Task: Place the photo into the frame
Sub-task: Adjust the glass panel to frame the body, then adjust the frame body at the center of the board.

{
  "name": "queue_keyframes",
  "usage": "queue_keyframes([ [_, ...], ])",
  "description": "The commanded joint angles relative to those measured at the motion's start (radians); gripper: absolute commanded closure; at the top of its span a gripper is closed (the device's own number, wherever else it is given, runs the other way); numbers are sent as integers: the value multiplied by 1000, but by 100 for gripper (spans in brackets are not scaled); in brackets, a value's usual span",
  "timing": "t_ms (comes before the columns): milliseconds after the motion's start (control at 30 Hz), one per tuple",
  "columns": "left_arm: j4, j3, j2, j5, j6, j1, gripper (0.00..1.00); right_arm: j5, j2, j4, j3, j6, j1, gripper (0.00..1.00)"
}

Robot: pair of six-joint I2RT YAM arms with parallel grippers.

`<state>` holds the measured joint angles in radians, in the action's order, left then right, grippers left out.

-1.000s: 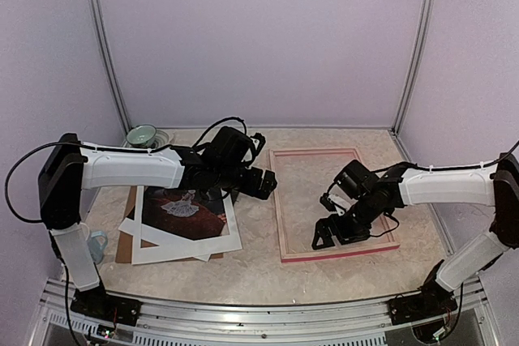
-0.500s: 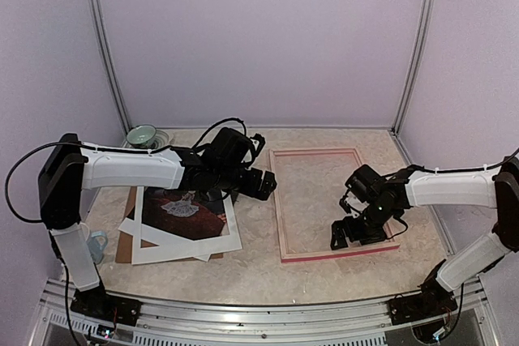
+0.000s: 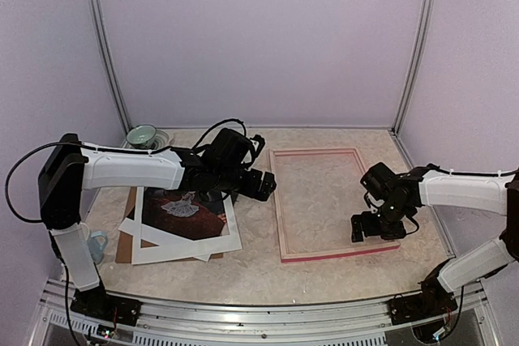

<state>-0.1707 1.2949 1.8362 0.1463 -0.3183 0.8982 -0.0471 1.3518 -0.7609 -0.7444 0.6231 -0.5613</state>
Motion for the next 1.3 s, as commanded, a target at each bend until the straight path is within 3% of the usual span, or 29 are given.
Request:
queue_keyframes([
  [0,22,-11,-9,1,-12,-1,1,-19,-14,23,41,37,38,1],
  [233,25,-4,-5,26,-10,-3,1,-18,12,73,9,45,47,1],
  [433,31,65,35,84,-15,-30,1,-147,46,69,-243,-16,47,1],
  [733,27,265,218,52,-11,-74,1,-512,435,74,-703,-231,66,1],
  [1000,53,272,289,31,-36,-77,1,-563,796,179,-1029,-370,122,1],
  [1267,84,178,259,27,-61,-58,1,-571,1030,247,-1271,-448,149,1],
])
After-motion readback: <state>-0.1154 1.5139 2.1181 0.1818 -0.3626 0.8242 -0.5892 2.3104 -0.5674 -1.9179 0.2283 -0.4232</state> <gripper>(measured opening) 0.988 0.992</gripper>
